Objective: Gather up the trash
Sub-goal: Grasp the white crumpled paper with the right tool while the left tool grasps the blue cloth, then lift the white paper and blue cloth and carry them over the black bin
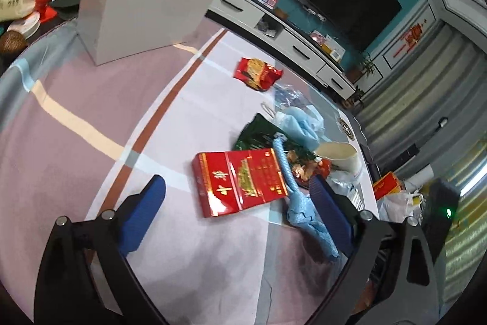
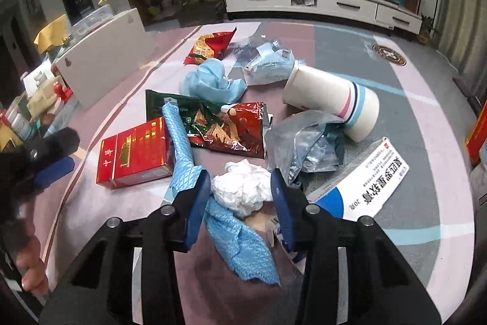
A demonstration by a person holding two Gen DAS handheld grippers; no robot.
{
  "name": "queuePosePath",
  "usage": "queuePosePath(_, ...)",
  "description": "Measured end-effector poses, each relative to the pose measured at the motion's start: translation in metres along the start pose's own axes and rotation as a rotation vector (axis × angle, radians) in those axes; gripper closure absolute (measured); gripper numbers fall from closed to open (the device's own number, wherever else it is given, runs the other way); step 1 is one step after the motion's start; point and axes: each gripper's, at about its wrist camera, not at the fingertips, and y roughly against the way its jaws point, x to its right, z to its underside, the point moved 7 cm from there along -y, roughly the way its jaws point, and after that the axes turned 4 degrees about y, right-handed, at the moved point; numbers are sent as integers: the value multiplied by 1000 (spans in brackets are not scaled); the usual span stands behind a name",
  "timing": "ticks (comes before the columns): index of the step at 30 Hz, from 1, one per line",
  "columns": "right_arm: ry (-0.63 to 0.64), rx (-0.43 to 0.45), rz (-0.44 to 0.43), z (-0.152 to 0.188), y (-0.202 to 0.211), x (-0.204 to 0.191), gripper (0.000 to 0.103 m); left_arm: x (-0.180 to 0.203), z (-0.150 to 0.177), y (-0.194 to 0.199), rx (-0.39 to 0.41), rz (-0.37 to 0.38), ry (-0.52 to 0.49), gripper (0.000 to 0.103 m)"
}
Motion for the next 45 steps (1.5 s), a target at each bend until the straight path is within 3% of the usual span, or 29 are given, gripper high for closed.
queuePosePath(3,8,-20,-18,3,-8,-3,60,5,5,-2,-25,27,6,11)
queuePosePath(9,4,-76,45,12,-22,6,60,14,9,-11,-40,27,-17,14)
queuePosePath(13,-43,-56,22,9,-13,11,74,24,12,-16,-50,42,-28,20)
queuePosePath(20,-125,53,-13,-5,38,37,74,60,32,-44,-128,47,-110,28)
queuePosePath(23,-161,92,-17,-11,54,53,74,70,40,-63,-158,34,-99,43)
queuePosePath(27,-200,106,-21,-11,60,66,75,74,50,-86,-199,20,-63,44)
queuePosePath(29,-209,106,-22,-12,60,70,75,77,51,-87,-171,5,-96,45)
queuePosePath(32,-212,110,-25,-14,62,70,75,80,54,-89,-161,-11,-136,57)
queuePosePath(35,-203,115,-18,-13,64,68,75,79,56,-91,-153,-25,-153,74)
queuePosePath(40,-190,120,-14,-12,67,64,75,76,53,-81,-138,-4,-109,74)
queuePosePath(45,-180,124,-13,-11,69,65,74,82,43,-44,-65,39,-87,74)
